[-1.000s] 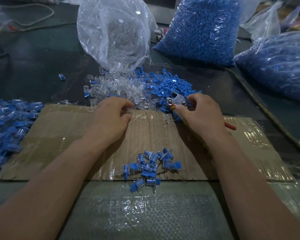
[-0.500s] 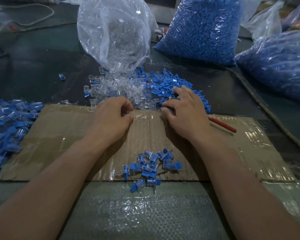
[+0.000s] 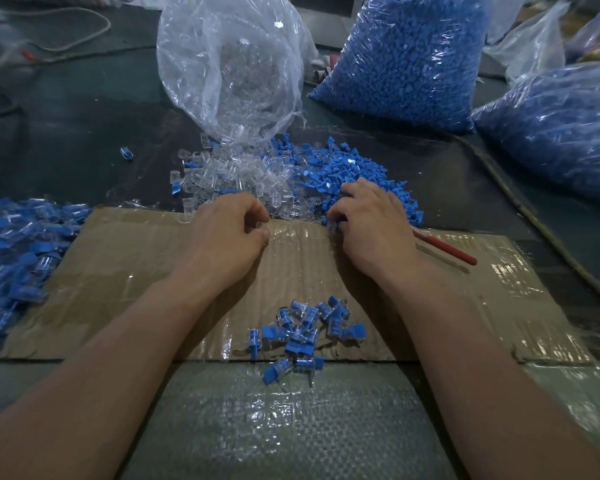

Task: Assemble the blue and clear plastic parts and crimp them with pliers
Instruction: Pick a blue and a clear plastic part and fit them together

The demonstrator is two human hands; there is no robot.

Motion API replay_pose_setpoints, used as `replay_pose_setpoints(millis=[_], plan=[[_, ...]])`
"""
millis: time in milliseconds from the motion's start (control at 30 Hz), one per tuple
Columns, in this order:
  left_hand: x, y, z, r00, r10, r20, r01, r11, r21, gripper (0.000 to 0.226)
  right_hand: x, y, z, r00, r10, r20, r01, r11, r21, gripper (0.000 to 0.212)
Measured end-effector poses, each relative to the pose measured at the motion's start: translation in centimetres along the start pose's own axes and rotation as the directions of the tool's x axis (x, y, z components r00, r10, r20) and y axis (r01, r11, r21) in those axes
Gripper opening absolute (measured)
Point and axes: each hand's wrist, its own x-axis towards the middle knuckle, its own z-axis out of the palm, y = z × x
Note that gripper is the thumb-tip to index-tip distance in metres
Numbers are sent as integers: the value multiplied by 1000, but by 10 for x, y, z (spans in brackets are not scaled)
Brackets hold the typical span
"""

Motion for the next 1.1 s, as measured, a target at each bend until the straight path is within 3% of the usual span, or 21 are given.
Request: replay_pose_setpoints(millis=[300,467,633,867,1100], plan=[[1,0,3,999,7,-46,-9,999,-34,9,-5,2,-3,995,-75,65,72,996,46,32],[-1,3,1,999,-18,-47,6,966,-259,14,-6,-1,0,994,-88,65,87,996,25,30],[-3,10,-4,983,-149,103,180,738,-651,15,-5,-3,3,993,-99,60,99,995,5,33],[-2,9,-6,938,-165,306,347,421,-838,17,-6,-5,0,993,-119,-9,119,991,58,21],[3,4,-5,931,-160,329,366,376,-852,15,-5,-4,-4,992,-125,-27,125,992,14,25]])
